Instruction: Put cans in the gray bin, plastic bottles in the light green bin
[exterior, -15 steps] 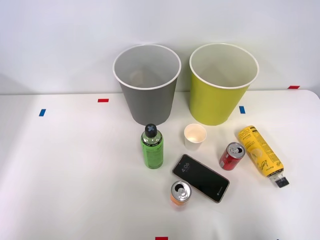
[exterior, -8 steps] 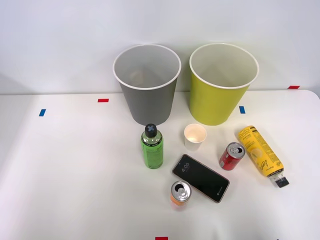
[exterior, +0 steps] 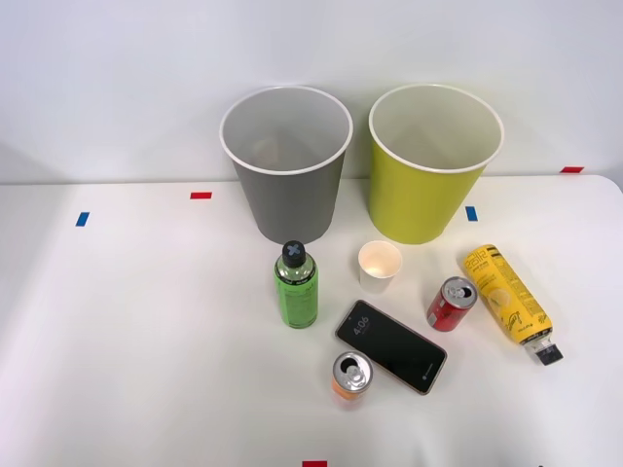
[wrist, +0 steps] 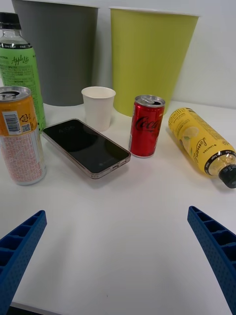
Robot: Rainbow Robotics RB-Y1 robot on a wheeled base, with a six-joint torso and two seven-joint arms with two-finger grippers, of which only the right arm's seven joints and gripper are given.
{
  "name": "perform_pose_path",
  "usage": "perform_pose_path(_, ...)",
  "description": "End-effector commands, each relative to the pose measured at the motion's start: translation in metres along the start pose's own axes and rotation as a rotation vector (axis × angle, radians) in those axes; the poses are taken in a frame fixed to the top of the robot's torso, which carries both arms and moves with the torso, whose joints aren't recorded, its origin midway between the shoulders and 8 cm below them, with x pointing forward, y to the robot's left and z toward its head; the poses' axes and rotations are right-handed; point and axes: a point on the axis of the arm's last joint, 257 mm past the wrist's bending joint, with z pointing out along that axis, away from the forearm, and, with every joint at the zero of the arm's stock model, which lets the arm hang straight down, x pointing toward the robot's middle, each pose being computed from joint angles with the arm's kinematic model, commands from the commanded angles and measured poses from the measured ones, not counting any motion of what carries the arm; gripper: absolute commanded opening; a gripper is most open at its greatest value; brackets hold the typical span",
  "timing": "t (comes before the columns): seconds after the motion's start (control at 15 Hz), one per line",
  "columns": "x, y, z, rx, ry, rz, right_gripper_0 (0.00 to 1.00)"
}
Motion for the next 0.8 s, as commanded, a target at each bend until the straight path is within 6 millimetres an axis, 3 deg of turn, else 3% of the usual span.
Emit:
perform_pose_path(0.07,0.0,0.0,0.0,0.0,0.0,0.0,1.0)
perform_pose_path(0.67,0.0,0.0,0.0,0.0,0.0,0.0,1.0)
perform_pose_path(0.73,0.014,-0.002,0.003,0.01,0.023,-0.002,1.0)
perform_pose_path(0.8,0.007,-0.004,0.004,0.011,-0.001,-0.02,1.0)
